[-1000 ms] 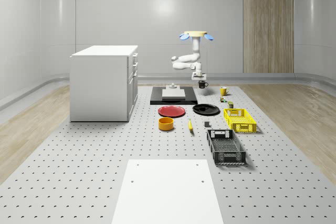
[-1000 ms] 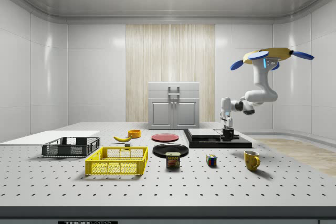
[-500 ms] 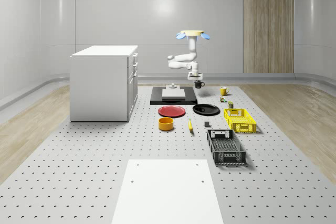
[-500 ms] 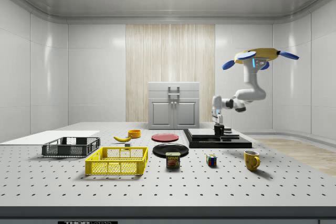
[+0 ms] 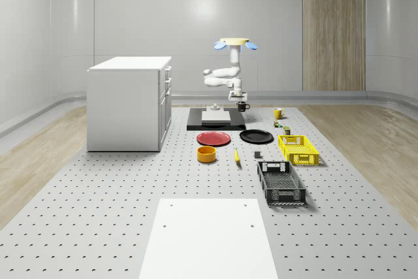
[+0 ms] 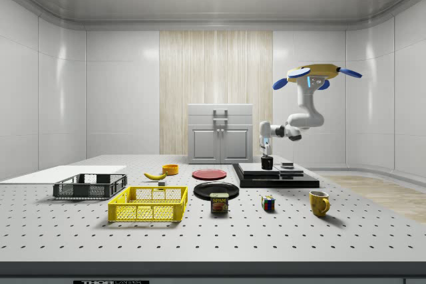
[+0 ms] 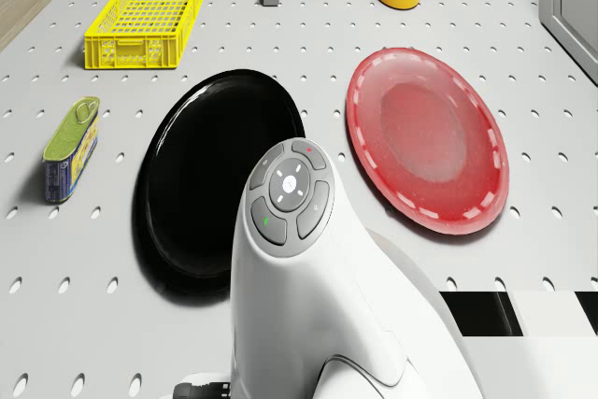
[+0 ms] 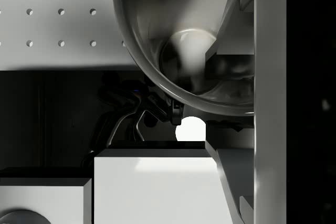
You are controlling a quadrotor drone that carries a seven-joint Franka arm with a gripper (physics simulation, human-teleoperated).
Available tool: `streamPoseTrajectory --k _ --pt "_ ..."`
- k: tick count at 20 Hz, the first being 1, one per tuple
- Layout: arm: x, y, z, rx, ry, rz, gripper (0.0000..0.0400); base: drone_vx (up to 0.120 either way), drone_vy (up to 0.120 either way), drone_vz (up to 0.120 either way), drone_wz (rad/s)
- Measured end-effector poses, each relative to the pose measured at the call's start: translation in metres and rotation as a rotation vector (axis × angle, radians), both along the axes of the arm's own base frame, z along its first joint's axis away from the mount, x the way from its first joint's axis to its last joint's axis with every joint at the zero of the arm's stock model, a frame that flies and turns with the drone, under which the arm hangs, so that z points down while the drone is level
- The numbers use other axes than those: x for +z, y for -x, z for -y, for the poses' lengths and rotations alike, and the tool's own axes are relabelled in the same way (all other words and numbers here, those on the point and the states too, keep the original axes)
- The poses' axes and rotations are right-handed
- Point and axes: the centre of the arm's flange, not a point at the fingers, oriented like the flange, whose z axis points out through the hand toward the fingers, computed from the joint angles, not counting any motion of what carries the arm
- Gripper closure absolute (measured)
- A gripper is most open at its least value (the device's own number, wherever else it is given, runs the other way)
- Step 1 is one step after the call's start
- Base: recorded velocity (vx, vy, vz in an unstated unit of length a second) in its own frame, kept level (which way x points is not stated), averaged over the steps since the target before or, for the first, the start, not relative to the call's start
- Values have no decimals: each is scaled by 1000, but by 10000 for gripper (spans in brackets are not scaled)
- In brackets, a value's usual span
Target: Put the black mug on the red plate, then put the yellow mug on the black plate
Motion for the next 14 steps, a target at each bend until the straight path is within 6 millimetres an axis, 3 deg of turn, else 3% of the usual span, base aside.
streamPoseTrajectory --k 14 --pt "0 0 0 0 0 0 290 120 -120 0 0"
